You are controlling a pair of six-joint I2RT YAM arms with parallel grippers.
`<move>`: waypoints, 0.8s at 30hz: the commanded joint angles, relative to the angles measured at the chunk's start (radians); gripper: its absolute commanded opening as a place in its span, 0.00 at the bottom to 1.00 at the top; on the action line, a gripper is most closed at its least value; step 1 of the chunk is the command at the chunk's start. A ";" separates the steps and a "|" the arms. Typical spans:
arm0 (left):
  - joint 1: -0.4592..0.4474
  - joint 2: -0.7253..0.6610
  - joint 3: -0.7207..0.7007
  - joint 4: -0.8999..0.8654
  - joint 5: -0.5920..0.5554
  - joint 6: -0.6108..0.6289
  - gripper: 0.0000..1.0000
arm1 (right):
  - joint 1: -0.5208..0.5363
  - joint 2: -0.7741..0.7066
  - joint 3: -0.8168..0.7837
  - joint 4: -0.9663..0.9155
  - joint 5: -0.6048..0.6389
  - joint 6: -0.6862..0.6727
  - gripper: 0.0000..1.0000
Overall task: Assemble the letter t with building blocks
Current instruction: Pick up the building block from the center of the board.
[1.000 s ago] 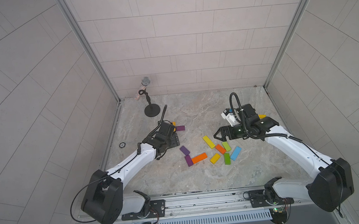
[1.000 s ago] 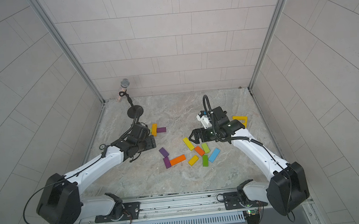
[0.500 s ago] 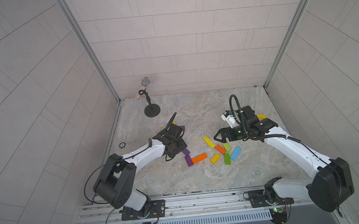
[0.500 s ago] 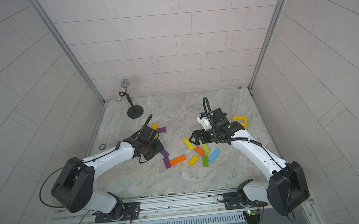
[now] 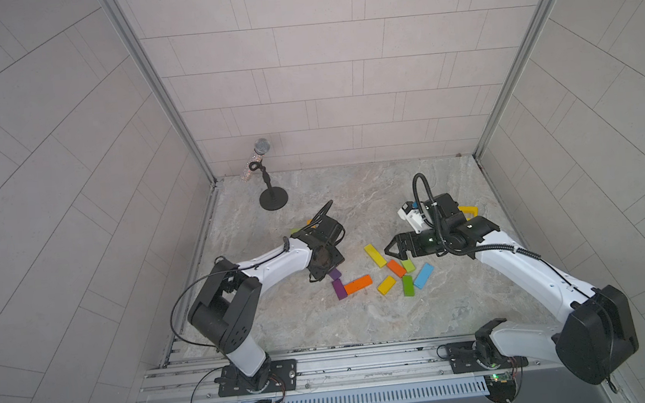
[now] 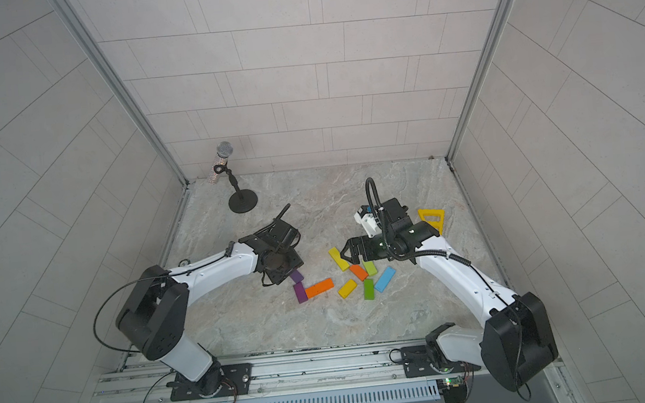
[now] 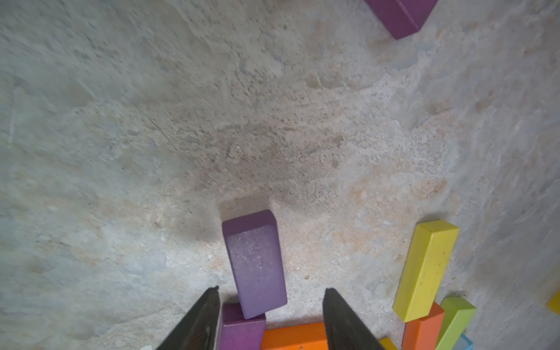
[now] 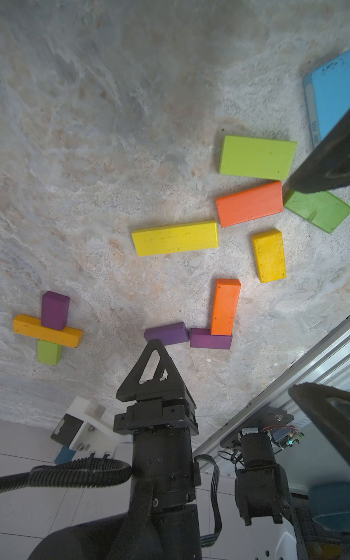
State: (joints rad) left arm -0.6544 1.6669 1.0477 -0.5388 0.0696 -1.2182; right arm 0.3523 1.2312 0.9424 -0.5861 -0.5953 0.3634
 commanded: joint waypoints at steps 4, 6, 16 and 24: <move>-0.010 0.043 0.039 -0.075 -0.057 -0.049 0.56 | -0.012 -0.029 -0.015 0.012 -0.021 -0.017 1.00; -0.011 0.045 0.033 -0.073 -0.055 -0.055 0.55 | -0.018 -0.032 -0.020 0.013 -0.026 -0.020 1.00; -0.018 0.075 0.026 -0.058 -0.048 -0.054 0.54 | -0.034 -0.040 -0.042 0.020 -0.038 -0.028 1.00; -0.019 0.100 0.035 -0.056 -0.057 -0.051 0.53 | -0.045 -0.046 -0.049 0.020 -0.046 -0.030 1.00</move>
State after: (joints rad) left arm -0.6662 1.7584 1.0710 -0.5804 0.0418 -1.2533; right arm 0.3130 1.2152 0.9073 -0.5716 -0.6292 0.3508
